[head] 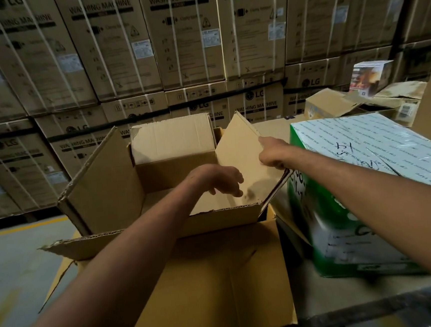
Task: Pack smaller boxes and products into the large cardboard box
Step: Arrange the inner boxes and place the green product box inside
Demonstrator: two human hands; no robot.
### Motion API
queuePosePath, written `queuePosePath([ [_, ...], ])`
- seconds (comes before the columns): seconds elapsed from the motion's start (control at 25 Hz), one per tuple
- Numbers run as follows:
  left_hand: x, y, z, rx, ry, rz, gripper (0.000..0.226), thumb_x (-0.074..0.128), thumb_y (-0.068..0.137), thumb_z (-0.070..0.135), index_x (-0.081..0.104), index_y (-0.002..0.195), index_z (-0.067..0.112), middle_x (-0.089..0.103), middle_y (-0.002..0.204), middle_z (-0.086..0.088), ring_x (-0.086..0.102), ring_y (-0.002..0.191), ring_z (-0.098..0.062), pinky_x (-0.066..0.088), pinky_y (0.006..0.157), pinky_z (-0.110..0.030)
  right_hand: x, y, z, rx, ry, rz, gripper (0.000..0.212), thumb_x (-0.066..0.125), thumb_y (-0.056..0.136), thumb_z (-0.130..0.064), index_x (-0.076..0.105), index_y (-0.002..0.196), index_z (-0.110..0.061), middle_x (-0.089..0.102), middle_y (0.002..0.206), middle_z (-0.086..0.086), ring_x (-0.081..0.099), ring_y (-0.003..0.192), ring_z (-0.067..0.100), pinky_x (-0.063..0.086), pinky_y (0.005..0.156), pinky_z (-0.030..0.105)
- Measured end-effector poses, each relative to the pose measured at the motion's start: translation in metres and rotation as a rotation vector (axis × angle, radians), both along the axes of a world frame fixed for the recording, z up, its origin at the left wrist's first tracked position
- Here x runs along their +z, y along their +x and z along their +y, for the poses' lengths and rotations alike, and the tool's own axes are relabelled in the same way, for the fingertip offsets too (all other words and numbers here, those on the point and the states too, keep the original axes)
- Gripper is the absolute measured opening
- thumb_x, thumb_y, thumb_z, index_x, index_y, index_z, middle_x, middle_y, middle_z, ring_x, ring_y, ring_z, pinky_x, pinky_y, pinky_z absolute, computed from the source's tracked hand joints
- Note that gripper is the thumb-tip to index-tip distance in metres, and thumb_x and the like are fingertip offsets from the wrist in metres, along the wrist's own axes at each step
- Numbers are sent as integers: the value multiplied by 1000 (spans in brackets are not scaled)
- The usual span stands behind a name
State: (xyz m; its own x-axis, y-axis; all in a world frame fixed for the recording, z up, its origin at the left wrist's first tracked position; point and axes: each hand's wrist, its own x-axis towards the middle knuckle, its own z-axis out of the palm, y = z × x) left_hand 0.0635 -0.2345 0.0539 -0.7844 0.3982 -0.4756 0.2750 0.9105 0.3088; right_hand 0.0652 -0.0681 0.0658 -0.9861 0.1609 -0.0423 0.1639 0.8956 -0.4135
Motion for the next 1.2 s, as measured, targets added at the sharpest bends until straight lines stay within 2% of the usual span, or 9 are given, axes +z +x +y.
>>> queuePosePath([
  [0.2, 11, 2, 4, -14, -33, 38, 64, 62, 101, 23, 33, 158, 21, 40, 160, -3, 47, 140, -28, 47, 108, -47, 3, 10, -5, 21, 64, 59, 46, 53, 94, -9, 46, 139, -19, 61, 102, 9, 64, 79, 22, 57, 61, 34],
  [0.32, 14, -2, -6, -30, -117, 81, 66, 65, 99, 30, 34, 157, 21, 39, 160, -2, 44, 143, -29, 41, 114, -53, 6, 12, -13, 14, 180, 105, 38, 57, 92, -7, 53, 128, -14, 59, 99, 7, 61, 81, 22, 50, 60, 32],
  [0.44, 15, -18, -52, -9, -401, 88, 58, 68, 94, 39, 51, 146, 22, 51, 150, -4, 55, 131, -28, 45, 110, -49, 6, 10, -13, -18, 188, 114, 33, 58, 93, -6, 53, 125, -13, 57, 91, 6, 60, 73, 20, 44, 51, 30],
  [0.52, 12, -27, -99, 92, -614, 123, 75, 68, 91, 51, 41, 154, 21, 46, 154, -4, 45, 140, -32, 39, 114, -49, 7, 11, -15, -35, 253, 109, 34, 60, 95, -10, 54, 128, -13, 58, 98, 7, 61, 81, 22, 44, 54, 31],
  [0.64, -2, -26, -161, 229, -676, 101, 99, 68, 86, 64, 18, 163, 27, 26, 167, -5, 24, 153, -35, 27, 121, -55, 7, 7, -34, 17, 518, 127, 47, 67, 91, -14, 55, 136, -16, 47, 136, 15, 48, 122, 32, 47, 89, 42],
  [0.76, -13, -22, -184, 275, -460, 27, 99, 66, 89, 63, 10, 163, 30, 16, 170, -4, 17, 155, -34, 21, 124, -56, 1, -6, -66, 194, 742, 225, 44, 71, 88, -17, 63, 131, -18, 41, 145, 15, 36, 135, 34, 37, 108, 50],
  [0.92, 0, -8, -157, 131, -139, 66, 77, 62, 99, 43, 19, 162, 33, 20, 169, -2, 21, 154, -30, 25, 123, -52, -18, -26, -117, 382, 538, 90, 42, 65, 88, -10, 63, 130, -15, 49, 137, 13, 44, 129, 32, 44, 103, 44],
  [1.08, 7, 8, -133, -108, -314, 27, 57, 57, 103, 36, 40, 156, 24, 40, 159, 1, 36, 148, -23, 32, 117, -43, -34, -46, -162, 444, 183, -210, 40, 52, 90, 0, 66, 127, -3, 67, 127, 18, 65, 105, 28, 54, 77, 38],
  [1.2, 0, 16, -145, -167, -410, 12, 50, 53, 103, 44, 51, 150, 25, 45, 156, 3, 39, 144, -21, 33, 115, -43, -36, -48, -193, 510, -17, -434, 37, 56, 97, -3, 64, 132, -7, 66, 127, 12, 64, 114, 24, 53, 80, 36],
])
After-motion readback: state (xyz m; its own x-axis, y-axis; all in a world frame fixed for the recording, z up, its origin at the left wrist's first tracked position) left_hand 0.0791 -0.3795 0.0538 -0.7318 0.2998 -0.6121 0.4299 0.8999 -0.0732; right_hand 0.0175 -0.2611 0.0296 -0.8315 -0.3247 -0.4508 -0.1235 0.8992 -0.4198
